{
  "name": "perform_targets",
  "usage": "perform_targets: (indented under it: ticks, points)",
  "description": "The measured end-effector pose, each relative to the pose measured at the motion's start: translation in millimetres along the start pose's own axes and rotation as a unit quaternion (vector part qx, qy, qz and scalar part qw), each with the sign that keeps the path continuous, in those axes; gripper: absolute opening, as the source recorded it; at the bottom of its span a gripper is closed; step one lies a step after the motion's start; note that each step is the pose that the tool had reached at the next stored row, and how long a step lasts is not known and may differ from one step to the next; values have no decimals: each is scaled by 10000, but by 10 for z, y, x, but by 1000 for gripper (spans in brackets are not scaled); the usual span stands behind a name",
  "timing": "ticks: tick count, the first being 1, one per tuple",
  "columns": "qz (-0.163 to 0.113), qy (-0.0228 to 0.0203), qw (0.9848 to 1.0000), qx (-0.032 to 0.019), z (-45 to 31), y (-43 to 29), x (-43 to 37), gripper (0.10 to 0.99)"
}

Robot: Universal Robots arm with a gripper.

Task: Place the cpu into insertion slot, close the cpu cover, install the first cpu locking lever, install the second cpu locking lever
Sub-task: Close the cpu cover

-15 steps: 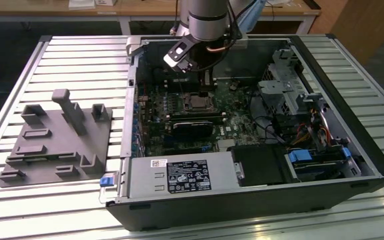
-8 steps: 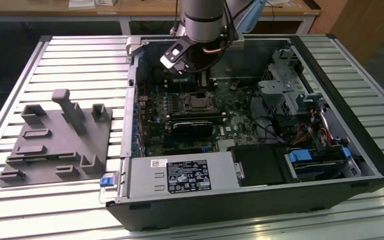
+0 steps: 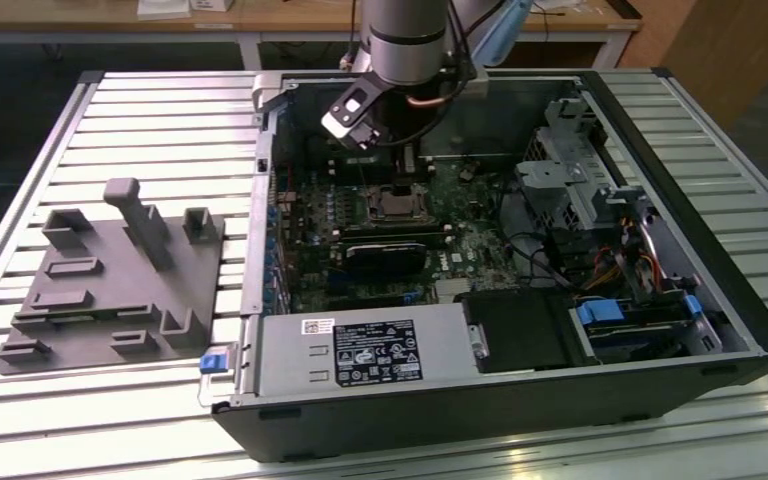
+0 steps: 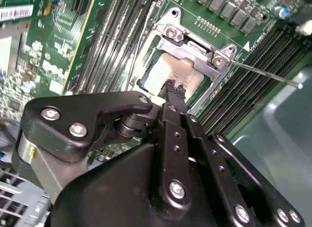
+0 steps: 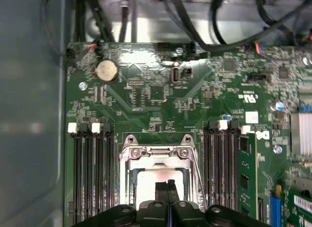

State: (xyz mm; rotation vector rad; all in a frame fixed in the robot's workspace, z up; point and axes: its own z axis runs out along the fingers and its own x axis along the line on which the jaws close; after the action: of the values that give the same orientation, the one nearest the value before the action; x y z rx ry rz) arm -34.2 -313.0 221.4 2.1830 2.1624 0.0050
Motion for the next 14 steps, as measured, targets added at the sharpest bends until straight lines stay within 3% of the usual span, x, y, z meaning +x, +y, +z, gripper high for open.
perform_targets:
  ticks: [4,7,11,14]
  points:
    - [-359,16,9994,-17,5,0,0,106]
    - [-636,27,9980,-29,8,0,0,106]
    - [-994,39,9950,-45,11,-1,1,106]
    - [-1267,46,9919,-58,13,-1,0,106]
